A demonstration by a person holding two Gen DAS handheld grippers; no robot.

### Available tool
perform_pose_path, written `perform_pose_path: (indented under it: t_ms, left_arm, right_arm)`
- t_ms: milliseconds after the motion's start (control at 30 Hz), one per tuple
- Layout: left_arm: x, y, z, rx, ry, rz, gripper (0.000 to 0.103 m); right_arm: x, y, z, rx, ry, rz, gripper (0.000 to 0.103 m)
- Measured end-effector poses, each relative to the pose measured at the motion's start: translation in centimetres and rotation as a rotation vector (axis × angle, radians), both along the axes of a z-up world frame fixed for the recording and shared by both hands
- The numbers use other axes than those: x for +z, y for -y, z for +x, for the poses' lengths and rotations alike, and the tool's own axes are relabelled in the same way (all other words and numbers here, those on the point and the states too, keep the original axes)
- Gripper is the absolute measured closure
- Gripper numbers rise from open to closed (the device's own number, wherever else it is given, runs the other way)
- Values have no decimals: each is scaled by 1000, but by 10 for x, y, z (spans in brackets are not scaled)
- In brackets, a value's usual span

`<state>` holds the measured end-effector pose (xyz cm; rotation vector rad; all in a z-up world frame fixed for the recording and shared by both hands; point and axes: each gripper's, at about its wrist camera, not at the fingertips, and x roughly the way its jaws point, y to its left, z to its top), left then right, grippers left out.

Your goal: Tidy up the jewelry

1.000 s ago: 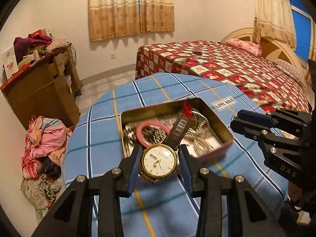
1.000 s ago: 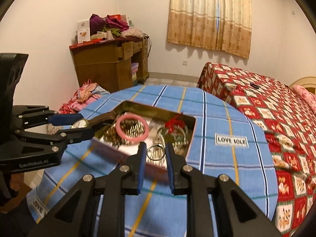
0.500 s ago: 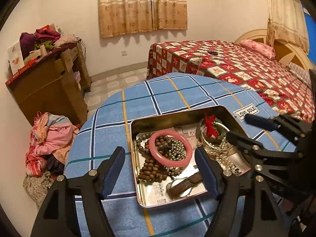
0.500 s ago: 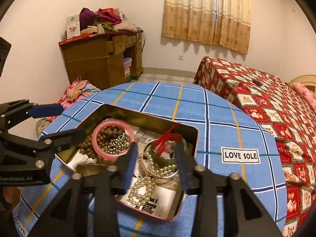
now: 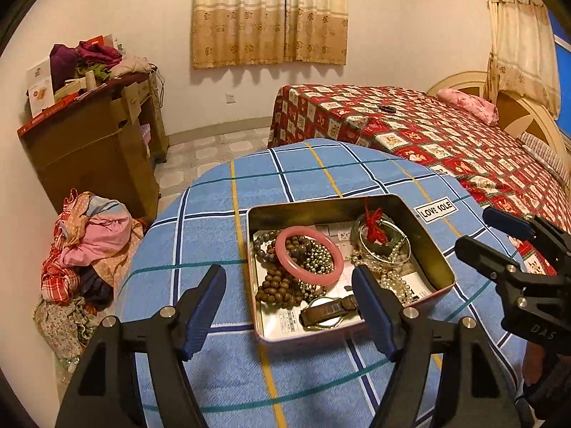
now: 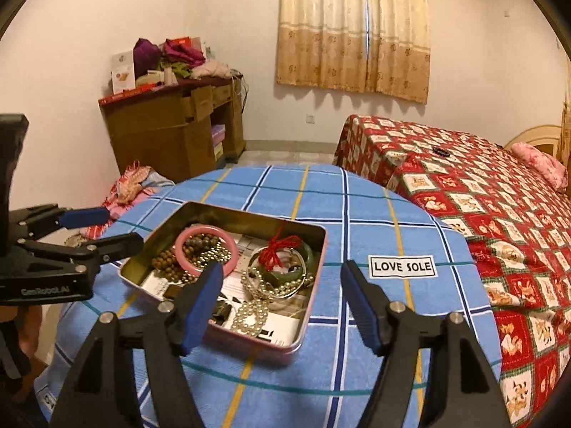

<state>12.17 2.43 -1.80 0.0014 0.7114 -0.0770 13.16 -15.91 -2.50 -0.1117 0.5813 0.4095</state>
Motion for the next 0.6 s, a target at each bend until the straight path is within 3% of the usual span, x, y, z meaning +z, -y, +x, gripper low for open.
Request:
perform_pose_path:
  t_ms: [600]
  left_arm:
    - [2,-3,-10,22,5,4,30]
  right_arm:
    - [0,-1,-3,8,5,8,29]
